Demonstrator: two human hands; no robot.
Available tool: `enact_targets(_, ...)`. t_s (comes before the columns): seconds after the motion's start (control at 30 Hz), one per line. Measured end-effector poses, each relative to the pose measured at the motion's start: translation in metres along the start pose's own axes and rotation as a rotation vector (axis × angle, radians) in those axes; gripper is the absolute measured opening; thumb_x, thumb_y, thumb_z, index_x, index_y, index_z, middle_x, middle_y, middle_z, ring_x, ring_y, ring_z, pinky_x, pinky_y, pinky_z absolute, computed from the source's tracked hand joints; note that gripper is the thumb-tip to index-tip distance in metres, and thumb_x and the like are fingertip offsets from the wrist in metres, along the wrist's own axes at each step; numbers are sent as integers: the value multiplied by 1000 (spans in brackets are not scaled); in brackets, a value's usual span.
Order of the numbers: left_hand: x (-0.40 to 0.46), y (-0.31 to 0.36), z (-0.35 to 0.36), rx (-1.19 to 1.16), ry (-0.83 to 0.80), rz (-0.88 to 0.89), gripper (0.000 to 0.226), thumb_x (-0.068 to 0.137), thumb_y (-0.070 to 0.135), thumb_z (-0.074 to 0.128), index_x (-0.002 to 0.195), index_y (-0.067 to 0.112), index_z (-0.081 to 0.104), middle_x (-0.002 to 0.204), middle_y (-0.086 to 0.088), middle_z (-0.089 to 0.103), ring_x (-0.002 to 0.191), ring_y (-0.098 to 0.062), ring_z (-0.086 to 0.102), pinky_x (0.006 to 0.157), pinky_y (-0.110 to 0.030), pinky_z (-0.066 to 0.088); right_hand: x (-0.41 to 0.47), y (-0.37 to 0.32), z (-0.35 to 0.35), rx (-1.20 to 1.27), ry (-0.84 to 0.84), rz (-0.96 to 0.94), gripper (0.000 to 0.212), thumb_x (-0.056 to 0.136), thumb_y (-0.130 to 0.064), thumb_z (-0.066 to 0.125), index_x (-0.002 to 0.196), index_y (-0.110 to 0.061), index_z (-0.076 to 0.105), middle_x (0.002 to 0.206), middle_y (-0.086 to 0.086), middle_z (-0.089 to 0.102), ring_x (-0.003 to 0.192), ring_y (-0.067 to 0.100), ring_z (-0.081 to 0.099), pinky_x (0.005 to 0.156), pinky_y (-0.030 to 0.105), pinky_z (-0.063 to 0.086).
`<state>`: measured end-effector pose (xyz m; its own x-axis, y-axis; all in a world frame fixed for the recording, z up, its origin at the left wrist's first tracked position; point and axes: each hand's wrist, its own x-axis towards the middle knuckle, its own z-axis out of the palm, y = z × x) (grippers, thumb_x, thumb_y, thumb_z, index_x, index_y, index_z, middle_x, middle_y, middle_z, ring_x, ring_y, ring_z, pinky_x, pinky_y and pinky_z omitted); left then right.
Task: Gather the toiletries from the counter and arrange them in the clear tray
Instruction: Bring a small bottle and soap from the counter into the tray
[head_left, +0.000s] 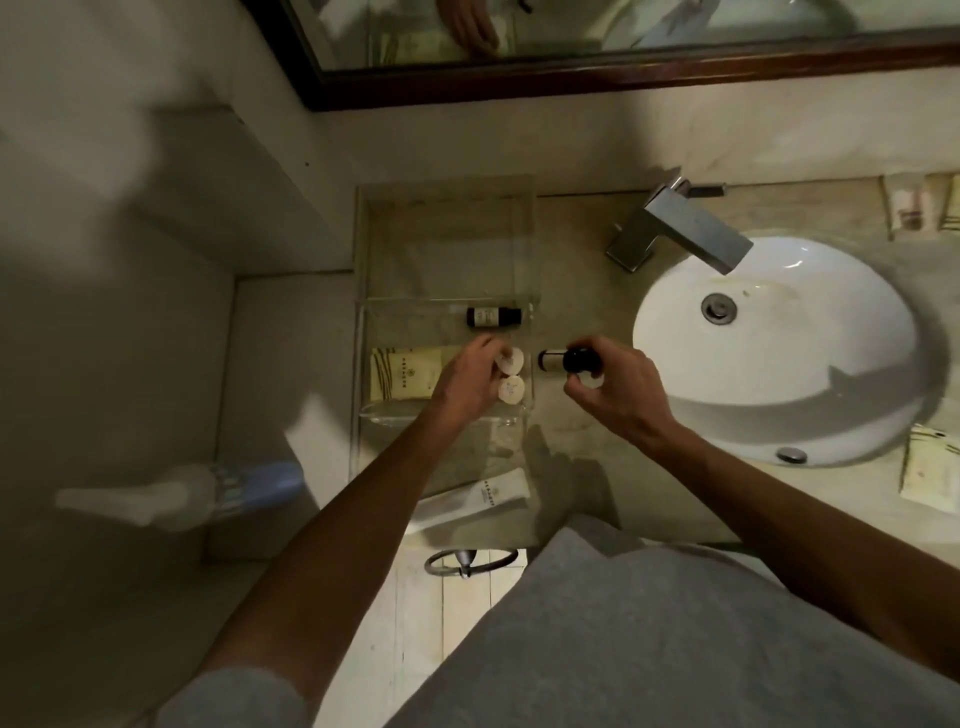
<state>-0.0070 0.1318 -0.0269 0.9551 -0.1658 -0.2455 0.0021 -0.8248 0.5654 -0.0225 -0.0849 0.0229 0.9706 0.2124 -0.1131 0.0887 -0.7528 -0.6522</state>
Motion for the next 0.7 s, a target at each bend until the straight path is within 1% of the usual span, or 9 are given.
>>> enact_targets(0.07,-3,-3,-1,-43,92,-37,33,87,9,64,118,18,59,121,2,55,94,-12,58,77,-25,52,10,-5,4,11,-18,0,35,85,-25,73,117,-19,61,106,1,70,90,9,62,83,30,56)
enact_targets(0.13,-6,-5,-5,-96,181,-93,39,88,11,63,125,20,54,126,3,52,88,-7,57,71,-20,53,24,-12,12,34,-74,-7,32,87,-26,70,117,-22,60,108,0,69,94,10,62,85,32,56)
enact_targets(0.2,-4,-10,-9,-89,205,-94,47,88,15,65,131,23,50,129,3,50,92,-6,55,69,-18,50,39,-21,23,48,-134,-17,33,87,-26,69,118,-24,59,111,-1,68,100,11,62,88,34,55)
enact_targets(0.3,2,-19,-14,-11,203,-109,54,85,20,69,135,24,49,132,0,50,111,-14,52,86,-27,50,61,-28,39,-8,-170,-29,37,86,-25,70,122,-24,60,115,0,67,102,13,57,89,36,52)
enact_targets(0.37,5,-28,-18,66,182,-120,56,83,21,71,135,23,50,135,-2,51,120,-19,48,98,-34,46,71,-27,46,-161,-171,-27,42,86,-29,71,126,-24,59,121,3,63,104,18,52,86,34,47)
enact_targets(0.4,5,-33,-20,106,150,-108,56,82,21,71,134,23,50,135,-3,51,122,-21,48,101,-36,45,74,-25,48,-246,-170,-39,45,86,-30,71,128,-24,59,124,4,60,106,21,50,85,34,45)
enact_targets(0.5,0,-51,-23,156,65,-66,49,80,17,72,127,21,58,130,-3,53,117,-23,50,100,-38,45,75,-24,54,-376,-145,-97,41,87,-34,71,125,-23,63,125,7,57,106,23,49,83,32,40)
enact_targets(0.6,-5,-62,-25,117,42,-44,43,80,14,70,122,20,62,125,-2,55,113,-20,51,97,-36,46,76,-27,58,-400,-100,-116,36,87,-35,70,121,-23,66,120,6,62,104,22,51,80,31,38)
enact_targets(0.7,-7,-61,-25,111,32,-10,43,78,15,70,120,19,64,122,-2,56,112,-21,51,96,-35,46,75,-28,60,-395,-83,-121,39,84,-33,73,121,-22,65,124,4,65,112,24,52,88,36,42)
